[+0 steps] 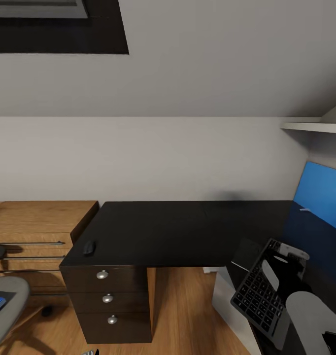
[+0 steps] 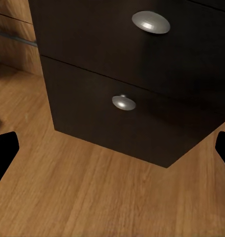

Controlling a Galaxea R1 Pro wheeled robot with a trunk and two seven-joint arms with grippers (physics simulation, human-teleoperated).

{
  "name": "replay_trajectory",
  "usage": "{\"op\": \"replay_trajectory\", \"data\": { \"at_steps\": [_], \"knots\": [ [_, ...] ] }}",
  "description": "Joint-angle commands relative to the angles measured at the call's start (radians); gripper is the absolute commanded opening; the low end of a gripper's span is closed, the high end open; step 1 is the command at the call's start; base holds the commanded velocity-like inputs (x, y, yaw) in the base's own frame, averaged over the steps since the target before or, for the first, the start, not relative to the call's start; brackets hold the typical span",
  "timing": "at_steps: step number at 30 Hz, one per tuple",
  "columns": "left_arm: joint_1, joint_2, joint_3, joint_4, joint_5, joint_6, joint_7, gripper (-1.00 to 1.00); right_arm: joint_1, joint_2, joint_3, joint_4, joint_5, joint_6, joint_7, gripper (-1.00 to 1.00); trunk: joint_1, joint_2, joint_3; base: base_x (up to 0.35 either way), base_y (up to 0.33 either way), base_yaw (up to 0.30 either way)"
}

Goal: In the bedroom, organize the workspace by keeping the computer under the desk, ensuring the monitor is on the desk, placing the keyboard on the desk next to the monitor, placing the mouse on the desk next to the keyboard, moving the folder from the swivel chair onto the desk next to the mouse, stacking the notebook on top of the folder with the pen on top of the notebook, and positioning the swivel chair next to the desk.

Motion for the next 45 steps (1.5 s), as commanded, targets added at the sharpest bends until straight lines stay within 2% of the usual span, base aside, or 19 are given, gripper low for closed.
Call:
{"op": "replay_trajectory", "data": {
  "at_steps": [1,8,12,14,17,19,20,28,29,32,34,37,42,45],
  "knots": [
    [-0.001,0.001,-0.008,0.0,0.006,-0.004,0.006,1.0,0.0,-0.01,-0.01,-0.005,-0.007,0.017,-0.003,1.0,0.0,-0.001,-0.001,0.0,0.0,0.0],
    [-0.001,0.002,-0.008,0.0,0.005,-0.004,0.006,1.0,0.0,-0.014,-0.023,-0.006,-0.007,0.022,-0.004,1.0,0.0,-0.001,-0.001,0.0,0.0,0.0],
    [-0.001,0.003,-0.008,0.0,0.005,-0.004,0.006,1.0,0.0,-0.015,-0.043,-0.007,-0.007,0.022,-0.004,1.0,0.0,-0.001,-0.001,0.0,0.0,0.0],
    [-0.001,0.003,-0.007,0.0,0.005,-0.004,0.006,1.0,0.0,-0.02,-0.067,-0.012,-0.008,0.026,-0.004,1.0,0.0,-0.001,-0.001,0.0,0.0,0.0],
    [-0.001,0.004,-0.007,0.0,0.006,-0.004,0.006,1.0,0.0,-0.022,-0.123,-0.041,-0.009,0.043,-0.003,1.0,0.0,-0.001,-0.001,0.0,0.0,0.0],
    [-0.001,0.004,-0.007,0.0,0.006,-0.004,0.006,1.0,0.001,-0.023,-0.144,-0.053,-0.01,0.055,-0.002,1.0,0.0,-0.001,-0.001,0.0,0.0,0.0],
    [-0.001,0.004,-0.007,0.0,0.006,-0.004,0.006,1.0,0.001,-0.023,-0.169,-0.066,-0.01,0.072,0.012,1.0,0.0,-0.001,-0.001,0.0,0.0,0.0],
    [-0.001,0.004,-0.007,0.0,0.006,-0.004,0.007,1.0,0.001,-0.022,-0.188,-0.074,-0.014,0.08,0.033,1.0,0.0,-0.001,-0.001,0.0,0.0,0.0],
    [-0.001,0.004,-0.007,0.0,0.006,-0.004,0.007,1.0,0.001,-0.023,-0.192,-0.074,-0.018,0.08,0.033,1.0,0.0,-0.001,-0.001,0.0,0.0,0.0],
    [-0.001,0.004,-0.007,0.0,0.006,-0.004,0.007,1.0,0.001,-0.026,-0.216,-0.079,-0.079,0.081,0.034,1.0,0.0,-0.001,-0.001,0.0,0.0,0.0],
    [-0.001,0.004,-0.007,0.0,0.006,-0.004,0.007,1.0,0.001,-0.035,-0.222,-0.08,-0.103,0.082,0.034,1.0,0.0,-0.001,-0.001,0.0,0.0,0.0],
    [-0.001,0.004,-0.007,0.0,0.006,-0.004,0.007,1.0,0.001,-0.05,-0.227,-0.08,-0.124,0.083,0.036,1.0,0.0,-0.001,-0.001,0.0,0.0,0.0],
    [-0.001,0.004,-0.007,0.0,0.006,-0.004,0.007,1.0,0.001,-0.06,-0.23,-0.081,-0.161,0.088,0.038,1.0,0.0,-0.001,-0.001,0.0,0.0,0.0],
    [-0.001,0.004,-0.007,0.0,0.006,-0.004,0.007,1.0,0.001,-0.06,-0.23,-0.081,-0.166,0.088,0.038,1.0,0.0,-0.001,-0.001,0.0,0.0,0.0]
  ]
}}
